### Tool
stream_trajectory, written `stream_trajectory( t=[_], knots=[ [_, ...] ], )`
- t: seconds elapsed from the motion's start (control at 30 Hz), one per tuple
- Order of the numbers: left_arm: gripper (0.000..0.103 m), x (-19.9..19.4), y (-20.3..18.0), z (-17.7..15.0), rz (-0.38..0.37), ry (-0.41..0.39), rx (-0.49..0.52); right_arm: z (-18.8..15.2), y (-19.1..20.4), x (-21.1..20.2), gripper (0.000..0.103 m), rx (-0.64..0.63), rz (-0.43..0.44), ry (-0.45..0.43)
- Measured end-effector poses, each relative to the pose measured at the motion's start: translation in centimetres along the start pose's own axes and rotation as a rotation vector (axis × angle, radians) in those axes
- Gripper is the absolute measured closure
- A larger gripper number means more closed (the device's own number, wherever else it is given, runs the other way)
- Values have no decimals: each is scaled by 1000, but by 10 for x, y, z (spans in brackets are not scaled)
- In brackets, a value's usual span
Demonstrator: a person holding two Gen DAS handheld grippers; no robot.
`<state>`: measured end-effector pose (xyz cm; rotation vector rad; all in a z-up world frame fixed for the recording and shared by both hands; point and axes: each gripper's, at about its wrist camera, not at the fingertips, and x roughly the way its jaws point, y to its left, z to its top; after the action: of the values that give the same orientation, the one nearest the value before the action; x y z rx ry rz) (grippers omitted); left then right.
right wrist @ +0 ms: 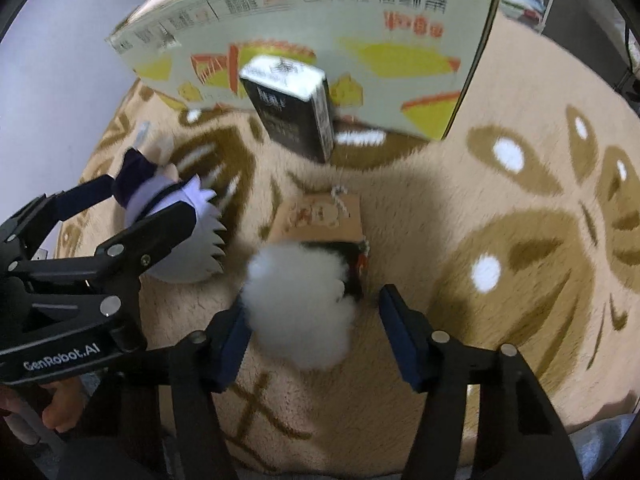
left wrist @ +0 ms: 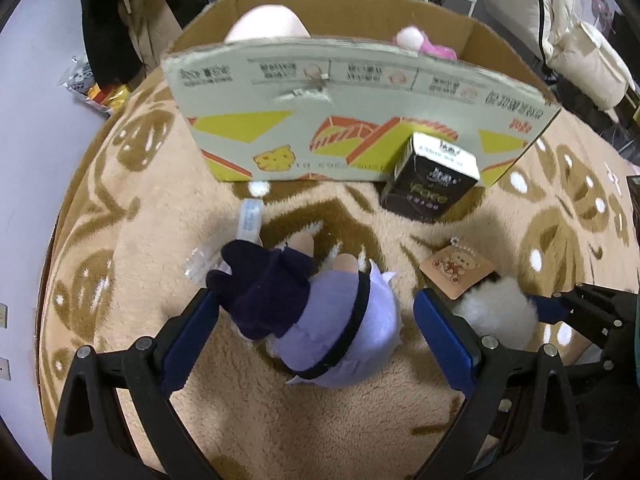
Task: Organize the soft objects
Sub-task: 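Close the left tool on the purple-haired doll while the right tool grasps the white fluffy keychain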
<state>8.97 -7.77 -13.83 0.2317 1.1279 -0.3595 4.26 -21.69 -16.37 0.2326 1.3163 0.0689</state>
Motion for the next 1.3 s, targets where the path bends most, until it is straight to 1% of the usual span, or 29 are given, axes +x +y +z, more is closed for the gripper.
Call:
stream_trajectory(
  t=[0.1, 0.2, 0.4, 0.5, 0.63, 0.8, 0.93, 1.0, 1.3],
  knots=[
    [6, 5, -3, 0, 23, 12, 23, 1, 0, 2, 47, 3, -4, 4],
    [6, 11, -4, 1, 30, 23, 28, 1, 0, 3, 52, 2, -17, 10],
    [6, 16, -4, 1, 45, 31, 36, 2, 2, 5, 53, -6, -33, 10],
    [6, 17, -5, 1, 52, 30, 39, 2, 4, 6, 59, -11, -48, 4],
    [6, 18, -2, 1, 45, 36, 29, 4, 7, 8, 63, -5, -46, 0],
    [10, 18, 4, 1, 32, 31, 11, 5, 0, 3, 65, -1, -39, -13],
    [12, 16, 6, 0, 29, 29, 6, 6, 2, -5, 67, -7, -45, -54],
    [12, 15, 6, 0, 29, 25, 5, 3, 0, -14, 67, -13, -36, -91],
    [13, 6, 10, -2, 17, 0, -27, 7, 5, -28, 67, -21, -2, -176]
  ],
)
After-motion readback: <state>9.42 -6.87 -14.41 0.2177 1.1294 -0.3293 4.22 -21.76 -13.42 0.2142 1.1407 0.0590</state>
